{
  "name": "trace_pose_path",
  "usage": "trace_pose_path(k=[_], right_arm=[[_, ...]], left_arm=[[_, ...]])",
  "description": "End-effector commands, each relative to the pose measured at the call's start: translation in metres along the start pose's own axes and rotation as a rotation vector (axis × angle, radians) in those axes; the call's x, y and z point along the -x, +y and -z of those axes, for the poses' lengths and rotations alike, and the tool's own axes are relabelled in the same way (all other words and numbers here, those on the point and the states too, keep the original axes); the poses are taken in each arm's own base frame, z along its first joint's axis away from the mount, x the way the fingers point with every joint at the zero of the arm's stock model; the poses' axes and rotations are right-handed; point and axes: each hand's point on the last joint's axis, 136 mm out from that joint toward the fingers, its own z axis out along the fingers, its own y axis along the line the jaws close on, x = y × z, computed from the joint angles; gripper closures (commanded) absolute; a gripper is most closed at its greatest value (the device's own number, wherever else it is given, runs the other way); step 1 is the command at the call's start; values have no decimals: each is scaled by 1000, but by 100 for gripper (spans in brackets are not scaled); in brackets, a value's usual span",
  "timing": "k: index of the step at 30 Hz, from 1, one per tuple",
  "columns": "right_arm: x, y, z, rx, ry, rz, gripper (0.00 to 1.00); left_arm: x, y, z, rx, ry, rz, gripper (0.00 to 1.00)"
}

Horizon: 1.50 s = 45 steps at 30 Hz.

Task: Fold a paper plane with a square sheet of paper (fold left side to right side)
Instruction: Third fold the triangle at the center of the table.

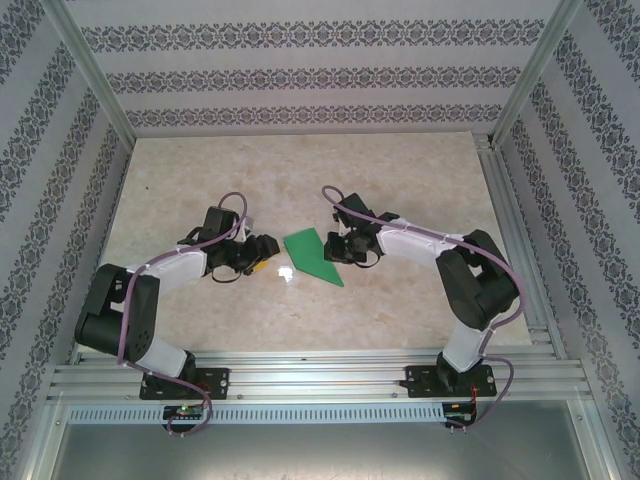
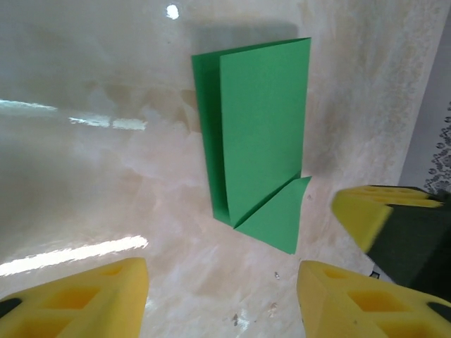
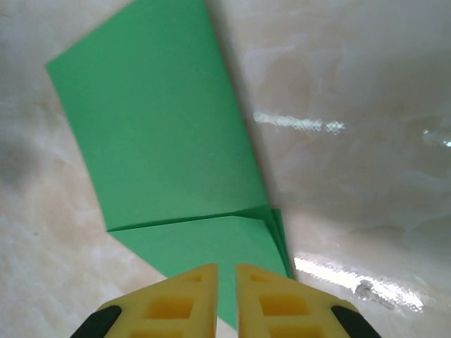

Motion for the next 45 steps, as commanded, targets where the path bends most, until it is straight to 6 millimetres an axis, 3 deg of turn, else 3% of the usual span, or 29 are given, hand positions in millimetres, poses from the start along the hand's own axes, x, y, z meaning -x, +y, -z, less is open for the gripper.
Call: trace_pose_path(k=[1, 12, 21, 38, 45], right_arm=[[7, -3, -9, 10, 3, 9, 86], [-4, -23, -28, -28, 57, -5, 87], [-10, -27, -28, -30, 66, -8, 87], [-11, -26, -25, -23, 66, -15, 87], [-11, -25, -26, -15, 65, -15, 87]], left_arm=[[0, -17, -11, -72, 10, -1, 39], [-2, -26, -36, -73, 50, -2, 39], [-1, -36, -50, -74, 68, -14, 43], [-8, -23, -67, -17, 96, 9, 42], [-8, -30, -74, -29, 98, 7, 56]])
